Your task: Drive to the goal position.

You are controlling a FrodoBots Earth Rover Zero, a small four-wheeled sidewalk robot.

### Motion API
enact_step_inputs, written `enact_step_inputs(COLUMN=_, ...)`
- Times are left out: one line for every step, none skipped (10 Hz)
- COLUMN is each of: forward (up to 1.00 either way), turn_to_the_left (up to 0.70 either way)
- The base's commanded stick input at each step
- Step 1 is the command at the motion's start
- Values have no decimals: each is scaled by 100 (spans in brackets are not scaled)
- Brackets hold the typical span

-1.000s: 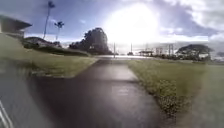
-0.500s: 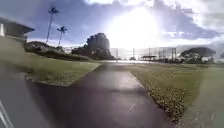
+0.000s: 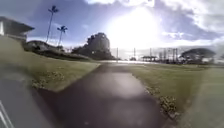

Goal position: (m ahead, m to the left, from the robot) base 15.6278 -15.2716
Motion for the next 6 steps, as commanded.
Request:
enact_step_inputs(forward=70, turn_to_the_left=0)
enact_step_inputs(forward=70, turn_to_the_left=0)
enact_step_inputs(forward=70, turn_to_the_left=0)
enact_step_inputs(forward=70, turn_to_the_left=0)
enact_step_inputs(forward=70, turn_to_the_left=0)
enact_step_inputs(forward=70, turn_to_the_left=0)
